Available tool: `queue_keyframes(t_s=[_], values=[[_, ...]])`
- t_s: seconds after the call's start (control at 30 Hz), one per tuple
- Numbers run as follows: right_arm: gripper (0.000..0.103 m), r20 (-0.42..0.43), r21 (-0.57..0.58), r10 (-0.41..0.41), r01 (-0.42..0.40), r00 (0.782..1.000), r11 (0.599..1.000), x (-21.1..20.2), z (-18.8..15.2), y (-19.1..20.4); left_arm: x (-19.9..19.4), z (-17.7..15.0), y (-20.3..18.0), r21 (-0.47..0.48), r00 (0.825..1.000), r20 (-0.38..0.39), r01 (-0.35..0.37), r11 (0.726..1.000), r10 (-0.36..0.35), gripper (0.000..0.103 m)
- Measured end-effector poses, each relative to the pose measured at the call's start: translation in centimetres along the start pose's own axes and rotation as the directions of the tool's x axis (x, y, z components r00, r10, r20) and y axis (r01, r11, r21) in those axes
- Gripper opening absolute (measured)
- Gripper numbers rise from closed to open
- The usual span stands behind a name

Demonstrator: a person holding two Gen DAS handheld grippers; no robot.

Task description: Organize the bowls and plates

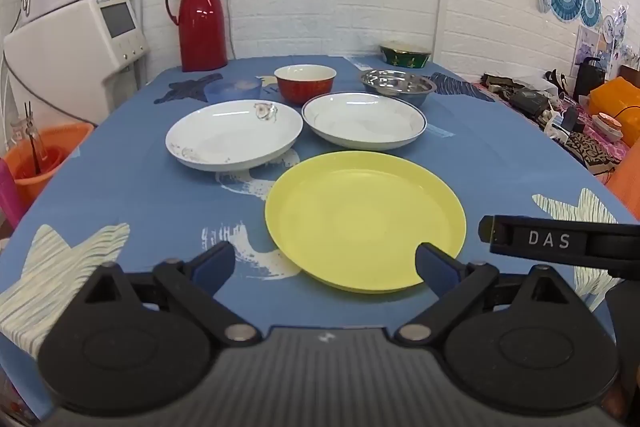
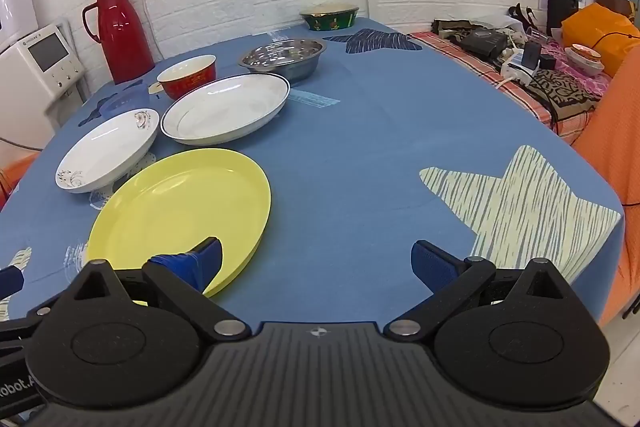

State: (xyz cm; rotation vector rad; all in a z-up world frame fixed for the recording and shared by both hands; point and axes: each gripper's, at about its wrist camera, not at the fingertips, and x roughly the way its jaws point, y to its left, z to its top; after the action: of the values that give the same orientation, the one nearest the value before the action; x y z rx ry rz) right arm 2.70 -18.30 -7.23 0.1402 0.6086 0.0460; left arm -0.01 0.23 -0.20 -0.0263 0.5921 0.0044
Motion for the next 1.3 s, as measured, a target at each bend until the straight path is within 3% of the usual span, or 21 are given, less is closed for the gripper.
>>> queue_keyframes(t_s=[1.3], values=[[0.089,-0.002,-0.024,0.011,-0.011,1.0,1.0,0.0,-0.2,1.1,-0.5,0.3,0.1,-0.003,1.0,0.005,0.011,1.0,-0.011,0.096]])
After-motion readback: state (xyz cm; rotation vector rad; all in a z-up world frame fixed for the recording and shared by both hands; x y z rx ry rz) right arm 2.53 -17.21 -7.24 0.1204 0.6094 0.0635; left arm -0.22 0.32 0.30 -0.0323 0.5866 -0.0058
